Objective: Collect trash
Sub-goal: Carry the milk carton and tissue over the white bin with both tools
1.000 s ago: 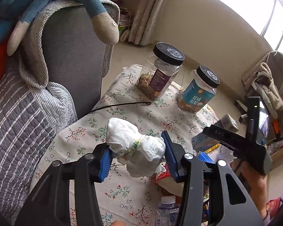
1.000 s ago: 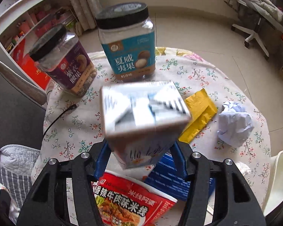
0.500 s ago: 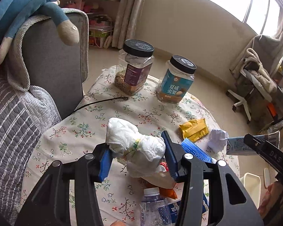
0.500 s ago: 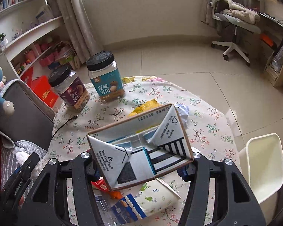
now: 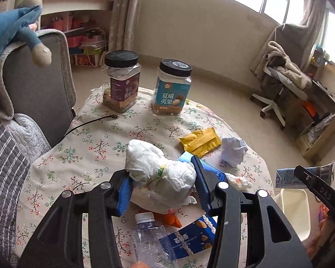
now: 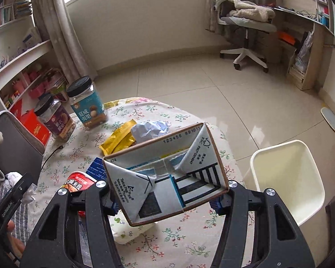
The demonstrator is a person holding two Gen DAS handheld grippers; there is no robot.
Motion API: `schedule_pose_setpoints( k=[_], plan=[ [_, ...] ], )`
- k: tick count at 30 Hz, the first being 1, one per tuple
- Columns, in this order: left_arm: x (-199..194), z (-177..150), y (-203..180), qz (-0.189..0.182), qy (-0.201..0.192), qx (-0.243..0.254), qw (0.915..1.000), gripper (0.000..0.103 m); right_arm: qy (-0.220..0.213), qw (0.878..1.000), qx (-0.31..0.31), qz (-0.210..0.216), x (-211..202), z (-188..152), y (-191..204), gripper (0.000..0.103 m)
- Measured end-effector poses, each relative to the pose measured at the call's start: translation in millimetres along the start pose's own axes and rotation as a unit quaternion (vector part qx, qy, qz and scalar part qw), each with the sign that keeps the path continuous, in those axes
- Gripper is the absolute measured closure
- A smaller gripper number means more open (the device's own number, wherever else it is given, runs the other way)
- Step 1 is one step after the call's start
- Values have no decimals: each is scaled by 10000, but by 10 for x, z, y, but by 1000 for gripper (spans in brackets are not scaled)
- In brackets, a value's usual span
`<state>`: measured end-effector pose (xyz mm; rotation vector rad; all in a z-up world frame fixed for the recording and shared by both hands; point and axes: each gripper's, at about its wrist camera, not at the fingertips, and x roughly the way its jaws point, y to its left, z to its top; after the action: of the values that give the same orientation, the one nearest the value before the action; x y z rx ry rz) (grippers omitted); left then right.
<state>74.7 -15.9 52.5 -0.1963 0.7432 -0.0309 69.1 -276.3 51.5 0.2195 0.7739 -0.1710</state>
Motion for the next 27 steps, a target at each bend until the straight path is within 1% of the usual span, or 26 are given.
schedule_pose_setpoints(
  k=[2,6,11,17,22,27],
  plan=[
    [9,-36,-111,-77,6,102,9999,55,19,9999,104,-56,-2,-16,-143,48],
    [53,-127,-298,-252,148,226,9993,55,5,9994,329,-139,-46,-11,-414,48],
    [64,-224,-527,-363,178,457,9981,55,66,9977,628,-246,-99,-46,-735,48],
    [72,-343,-823,-542,228,726,9956,55,14,9950,855,-519,-207,-82,-1082,48],
    [100,-473,-1075,-692,343,978,9922,55,118,9904,1165,-736,-244,-124,-1432,48],
    [121,-574,-1356,-894,444,1165,9882,55,254,9833,1511,-987,-273,-168,-1769,48]
  ],
)
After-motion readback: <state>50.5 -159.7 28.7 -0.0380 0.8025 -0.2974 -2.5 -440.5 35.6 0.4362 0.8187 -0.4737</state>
